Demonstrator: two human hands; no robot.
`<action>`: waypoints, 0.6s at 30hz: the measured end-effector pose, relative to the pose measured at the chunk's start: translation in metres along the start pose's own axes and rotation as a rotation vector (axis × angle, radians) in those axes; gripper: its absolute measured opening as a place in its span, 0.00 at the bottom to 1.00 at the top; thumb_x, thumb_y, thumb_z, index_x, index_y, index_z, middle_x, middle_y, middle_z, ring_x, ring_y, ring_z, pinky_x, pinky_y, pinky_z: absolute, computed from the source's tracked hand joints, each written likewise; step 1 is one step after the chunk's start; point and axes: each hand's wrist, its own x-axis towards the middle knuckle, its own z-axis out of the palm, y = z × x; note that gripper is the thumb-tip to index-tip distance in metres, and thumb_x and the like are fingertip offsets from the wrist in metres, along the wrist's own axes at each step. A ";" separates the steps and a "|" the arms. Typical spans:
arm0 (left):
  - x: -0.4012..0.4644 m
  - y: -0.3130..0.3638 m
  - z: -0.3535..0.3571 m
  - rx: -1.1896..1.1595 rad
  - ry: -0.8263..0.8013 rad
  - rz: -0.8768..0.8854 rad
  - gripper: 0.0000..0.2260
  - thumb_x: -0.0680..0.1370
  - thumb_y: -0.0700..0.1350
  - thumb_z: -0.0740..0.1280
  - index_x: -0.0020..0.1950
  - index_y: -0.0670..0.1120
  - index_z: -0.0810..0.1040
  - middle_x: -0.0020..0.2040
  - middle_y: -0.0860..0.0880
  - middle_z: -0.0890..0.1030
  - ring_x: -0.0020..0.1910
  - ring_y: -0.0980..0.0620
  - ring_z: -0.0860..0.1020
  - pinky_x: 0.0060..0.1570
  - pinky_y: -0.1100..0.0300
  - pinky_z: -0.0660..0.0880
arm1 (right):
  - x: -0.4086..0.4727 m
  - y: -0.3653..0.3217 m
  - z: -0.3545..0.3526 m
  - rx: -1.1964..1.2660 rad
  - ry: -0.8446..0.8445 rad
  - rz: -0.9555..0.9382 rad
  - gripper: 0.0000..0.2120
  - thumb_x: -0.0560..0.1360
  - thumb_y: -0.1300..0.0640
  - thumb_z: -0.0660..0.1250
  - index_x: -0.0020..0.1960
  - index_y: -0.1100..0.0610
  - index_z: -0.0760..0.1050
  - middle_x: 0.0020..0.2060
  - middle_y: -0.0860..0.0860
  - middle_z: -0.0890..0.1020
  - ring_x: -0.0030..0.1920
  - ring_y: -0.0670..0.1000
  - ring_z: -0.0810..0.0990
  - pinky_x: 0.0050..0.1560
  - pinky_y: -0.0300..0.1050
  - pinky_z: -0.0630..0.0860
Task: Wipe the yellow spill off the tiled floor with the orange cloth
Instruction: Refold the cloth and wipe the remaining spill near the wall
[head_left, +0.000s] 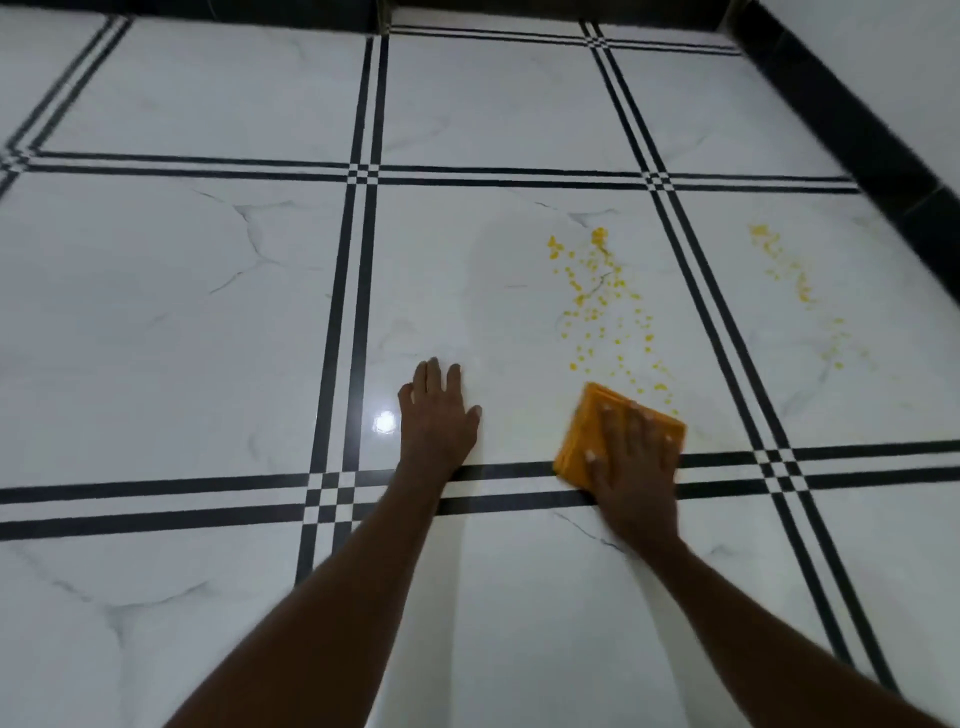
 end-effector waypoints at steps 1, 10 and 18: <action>-0.006 0.003 0.000 -0.014 0.006 -0.009 0.30 0.80 0.55 0.63 0.78 0.43 0.64 0.79 0.38 0.62 0.80 0.39 0.59 0.74 0.43 0.59 | -0.012 0.029 -0.005 -0.007 0.034 0.134 0.30 0.84 0.43 0.49 0.81 0.58 0.59 0.77 0.65 0.67 0.76 0.67 0.65 0.75 0.69 0.58; 0.037 -0.020 0.018 0.063 0.118 0.042 0.34 0.78 0.60 0.57 0.79 0.41 0.64 0.79 0.35 0.62 0.79 0.36 0.60 0.73 0.40 0.58 | 0.020 -0.050 0.011 0.065 0.203 0.376 0.33 0.78 0.43 0.59 0.78 0.59 0.64 0.74 0.66 0.69 0.75 0.69 0.66 0.78 0.71 0.53; 0.051 -0.046 0.010 0.082 0.155 0.016 0.39 0.77 0.66 0.54 0.80 0.41 0.61 0.80 0.35 0.61 0.79 0.36 0.59 0.74 0.38 0.58 | 0.157 0.028 0.024 0.082 0.103 -0.057 0.29 0.82 0.41 0.54 0.80 0.51 0.63 0.77 0.58 0.68 0.77 0.63 0.65 0.78 0.62 0.56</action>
